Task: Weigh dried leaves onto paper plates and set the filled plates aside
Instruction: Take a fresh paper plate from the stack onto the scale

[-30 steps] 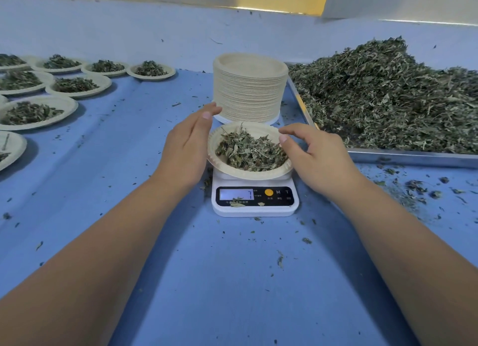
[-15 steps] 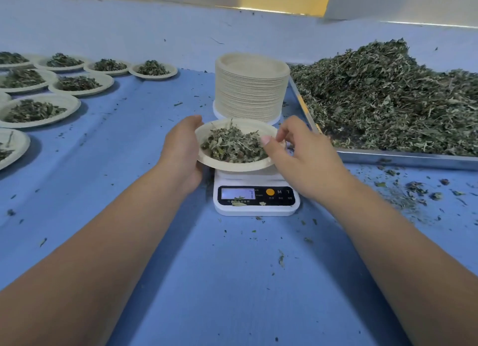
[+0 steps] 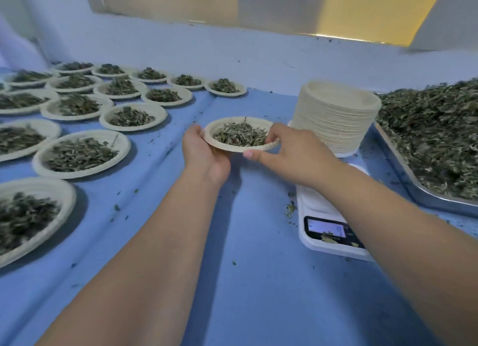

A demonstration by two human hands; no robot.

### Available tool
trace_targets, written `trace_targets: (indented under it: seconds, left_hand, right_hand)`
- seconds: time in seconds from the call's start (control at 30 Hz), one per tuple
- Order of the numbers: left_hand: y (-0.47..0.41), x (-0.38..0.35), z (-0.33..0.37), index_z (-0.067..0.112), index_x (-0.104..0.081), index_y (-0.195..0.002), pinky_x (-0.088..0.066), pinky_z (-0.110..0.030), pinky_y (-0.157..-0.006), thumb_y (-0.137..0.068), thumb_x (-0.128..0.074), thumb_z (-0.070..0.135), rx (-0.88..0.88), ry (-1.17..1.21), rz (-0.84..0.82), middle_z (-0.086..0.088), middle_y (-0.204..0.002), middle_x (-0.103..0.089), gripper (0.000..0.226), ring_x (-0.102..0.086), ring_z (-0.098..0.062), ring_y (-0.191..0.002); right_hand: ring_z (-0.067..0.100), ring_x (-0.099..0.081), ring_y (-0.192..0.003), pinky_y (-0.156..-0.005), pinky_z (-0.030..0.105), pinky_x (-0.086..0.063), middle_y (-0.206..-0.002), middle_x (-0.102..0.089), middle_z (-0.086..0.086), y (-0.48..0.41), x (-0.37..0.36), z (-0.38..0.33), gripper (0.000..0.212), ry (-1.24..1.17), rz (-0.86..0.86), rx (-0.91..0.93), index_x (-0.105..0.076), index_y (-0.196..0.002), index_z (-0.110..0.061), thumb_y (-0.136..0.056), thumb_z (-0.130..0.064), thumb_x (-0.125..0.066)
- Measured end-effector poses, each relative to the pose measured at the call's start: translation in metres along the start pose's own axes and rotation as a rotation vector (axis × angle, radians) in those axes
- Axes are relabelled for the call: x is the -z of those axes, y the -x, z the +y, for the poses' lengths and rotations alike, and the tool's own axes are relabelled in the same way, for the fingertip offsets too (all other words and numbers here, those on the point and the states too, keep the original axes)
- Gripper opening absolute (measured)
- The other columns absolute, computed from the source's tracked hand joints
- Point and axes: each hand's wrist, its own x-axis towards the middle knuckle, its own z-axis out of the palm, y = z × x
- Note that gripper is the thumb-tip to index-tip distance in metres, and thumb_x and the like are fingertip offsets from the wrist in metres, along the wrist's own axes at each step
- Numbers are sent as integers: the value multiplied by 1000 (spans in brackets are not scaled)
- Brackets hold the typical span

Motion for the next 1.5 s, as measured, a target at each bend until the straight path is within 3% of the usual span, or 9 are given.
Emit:
trace_targets:
  seconds: [0.17, 0.27, 0.33, 0.6, 1.03, 1.23, 1.3, 1.4, 1.5]
  left_hand:
    - [-13, 14, 14, 7, -32, -158, -33, -42, -122, -109, -35, 33, -1, 140, 65, -13, -159, -43, 56, -45, -27, -144]
    - [-21, 17, 24, 10, -16, -163, -20, -40, -127, -109, -37, 35, 5, 274, 77, -7, -171, -17, 63, -18, -23, -157]
    - [-27, 18, 27, 10, -17, -163, -19, -40, -127, -109, -37, 36, 20, 360, 83, -7, -172, -13, 63, -14, -23, -158]
    - [-31, 16, 20, 6, -31, -159, -25, -41, -125, -109, -37, 36, 73, 485, 83, -11, -168, -26, 58, -24, -25, -156]
    - [-31, 14, 16, 5, -47, -150, -33, -40, -123, -109, -38, 34, 101, 501, 92, -13, -158, -44, 51, -38, -27, -150]
    - [-32, 14, 15, 4, -48, -149, -26, -40, -125, -108, -39, 35, 64, 530, 40, -15, -159, -42, 53, -32, -26, -153]
    - [-31, 11, 10, 3, -47, -148, -28, -40, -124, -108, -40, 34, 46, 517, 22, -16, -157, -44, 52, -37, -27, -150]
    - [-26, 8, 6, 2, -57, -136, -47, -41, -110, -104, -43, 27, 45, 491, -53, -17, -140, -62, 43, -63, -29, -127]
    - [-16, 5, 0, 4, -65, -122, -58, -34, -83, -96, -44, 20, 51, 394, -169, -13, -114, -77, 37, -75, -24, -89]
  right_hand:
    - [21, -54, -90, -64, 33, -37, -92, -60, -7, -72, -45, -15, 57, 14, -86, -87, -48, -86, -30, -71, -83, -60]
    - [28, -59, -110, -79, 36, -47, -117, -66, 4, -110, -74, -21, 67, -3, -89, -138, -56, -108, -23, -75, -81, -61]
    - [31, -57, -118, -93, 42, -50, -126, -63, 8, -130, -96, -26, 75, -19, -81, -176, -53, -122, -20, -78, -80, -56]
    - [37, -49, -130, -105, 49, -40, -141, -51, 16, -202, -143, -38, 74, -1, -61, -273, -42, -142, -22, -89, -74, -43]
    - [38, -48, -124, -98, 53, -37, -134, -56, 15, -242, -163, -34, 79, 29, -49, -309, -41, -136, -24, -80, -79, -33]
    - [36, -40, -131, -101, 53, -37, -135, -50, 16, -230, -160, -39, 72, -42, -19, -298, -40, -132, -20, -84, -73, -47]
    - [32, -45, -129, -104, 44, -39, -130, -55, 11, -219, -151, -39, 58, -186, 4, -279, -46, -131, -19, -90, -60, -54]
    - [16, -63, -93, -80, 24, -44, -90, -66, -8, -201, -121, -42, 8, -639, 221, -383, -59, -94, -24, -92, -32, -60]
    - [9, -53, -53, -53, 20, -41, -55, -57, -12, -165, -79, -51, 20, -959, 187, -391, -58, -66, -21, -85, -14, -60]
